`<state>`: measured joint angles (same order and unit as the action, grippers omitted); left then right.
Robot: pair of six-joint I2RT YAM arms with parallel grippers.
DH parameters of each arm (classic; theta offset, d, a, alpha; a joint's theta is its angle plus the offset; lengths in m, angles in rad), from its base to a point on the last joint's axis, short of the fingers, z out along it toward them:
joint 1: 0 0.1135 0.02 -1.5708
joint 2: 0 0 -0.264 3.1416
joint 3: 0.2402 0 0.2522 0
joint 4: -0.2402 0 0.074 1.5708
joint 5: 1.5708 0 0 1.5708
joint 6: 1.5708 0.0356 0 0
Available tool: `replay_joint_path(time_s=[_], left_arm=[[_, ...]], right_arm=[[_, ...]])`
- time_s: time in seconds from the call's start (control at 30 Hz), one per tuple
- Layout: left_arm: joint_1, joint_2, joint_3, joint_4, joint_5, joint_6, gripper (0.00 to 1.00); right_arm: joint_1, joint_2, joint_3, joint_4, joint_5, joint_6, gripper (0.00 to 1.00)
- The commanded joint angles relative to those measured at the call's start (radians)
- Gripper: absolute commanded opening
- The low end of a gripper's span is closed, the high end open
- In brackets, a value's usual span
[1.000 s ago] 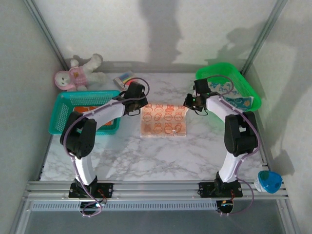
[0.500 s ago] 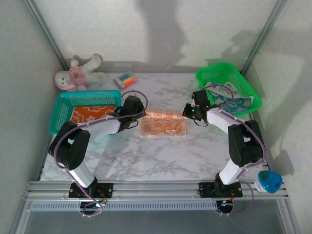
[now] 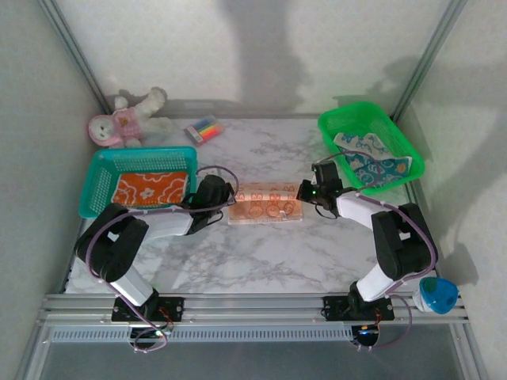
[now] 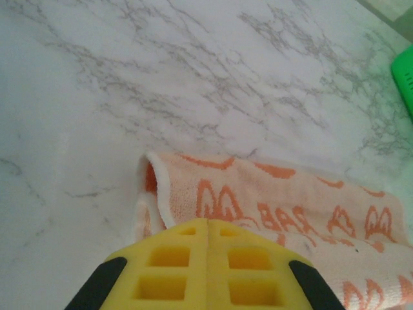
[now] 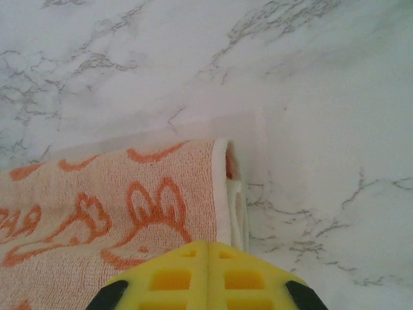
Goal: Fold and stack the towels
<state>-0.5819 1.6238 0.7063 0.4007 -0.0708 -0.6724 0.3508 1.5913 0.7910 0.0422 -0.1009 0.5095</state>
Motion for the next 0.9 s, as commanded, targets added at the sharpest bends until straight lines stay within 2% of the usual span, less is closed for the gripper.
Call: replay_joint_path(time_s=[0.0,0.47,0.87], left_arm=[[-0.021,-0.036,-0.040,0.075,-0.053,0.010,0.00],[-0.072,-0.114,-0.119,0.070,-0.109,-0.016,0.00],[-0.079,-0.074,-0.143,0.086,-0.108,-0.014,0.00]], right_arm=[[0.010,-0.038,-0.037,0.057,0.038,-0.002,0.00],[0.037,-0.142,-0.126,0.055,0.049,0.010,0.00],[0.062,-0.127,-0.164,0.078,0.058,0.019,0.00]])
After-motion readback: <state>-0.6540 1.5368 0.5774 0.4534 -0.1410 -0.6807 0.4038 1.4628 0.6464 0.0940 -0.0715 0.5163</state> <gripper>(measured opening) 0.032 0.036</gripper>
